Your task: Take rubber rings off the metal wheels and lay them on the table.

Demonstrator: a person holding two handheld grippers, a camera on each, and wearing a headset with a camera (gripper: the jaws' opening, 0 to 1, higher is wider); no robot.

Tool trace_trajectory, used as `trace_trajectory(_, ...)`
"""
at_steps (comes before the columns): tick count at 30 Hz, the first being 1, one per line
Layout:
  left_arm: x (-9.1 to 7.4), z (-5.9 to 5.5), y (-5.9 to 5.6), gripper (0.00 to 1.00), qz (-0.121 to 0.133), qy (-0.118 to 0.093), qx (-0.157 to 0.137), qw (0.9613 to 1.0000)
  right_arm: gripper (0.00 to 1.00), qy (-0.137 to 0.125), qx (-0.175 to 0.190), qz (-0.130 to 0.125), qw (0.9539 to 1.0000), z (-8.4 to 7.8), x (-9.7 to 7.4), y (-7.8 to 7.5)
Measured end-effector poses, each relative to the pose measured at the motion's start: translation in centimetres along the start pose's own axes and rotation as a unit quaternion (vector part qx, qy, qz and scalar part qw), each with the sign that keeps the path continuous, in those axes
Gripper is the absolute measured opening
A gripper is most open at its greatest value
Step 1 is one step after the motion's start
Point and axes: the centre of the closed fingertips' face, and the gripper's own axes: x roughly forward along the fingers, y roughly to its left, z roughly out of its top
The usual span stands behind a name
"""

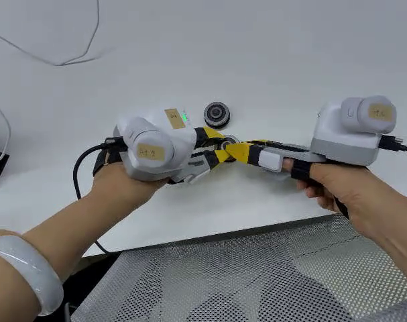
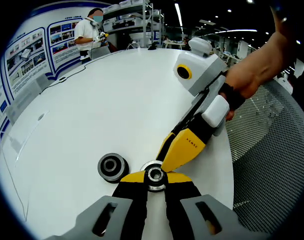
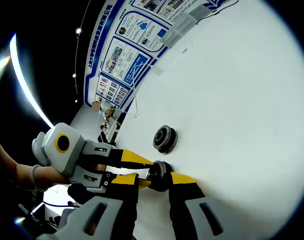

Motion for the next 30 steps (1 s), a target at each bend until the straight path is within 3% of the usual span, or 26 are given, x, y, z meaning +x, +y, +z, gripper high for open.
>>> trace_trajectory(15,-0.1,0.0,-0.1,0.12,-0.001,-0.002,-0.002,1.0,0.31,0.005,-0.006,0.009,0.9999,0.2,0.2,0.1)
trace_trajectory(21,-0.1,0.0,-0.1,0.12,-0.002,-0.003,-0.002,1.0,0.37,0.01,-0.005,0.025,0.9996,0.1,0.1,0.8)
trace_trajectory(30,-0.2,0.0,0.0,0.12,-0.002,-0.003,-0.001,1.0,0.39,0.021,-0.027,0.034,0.9988,0.3,0.3,1.2)
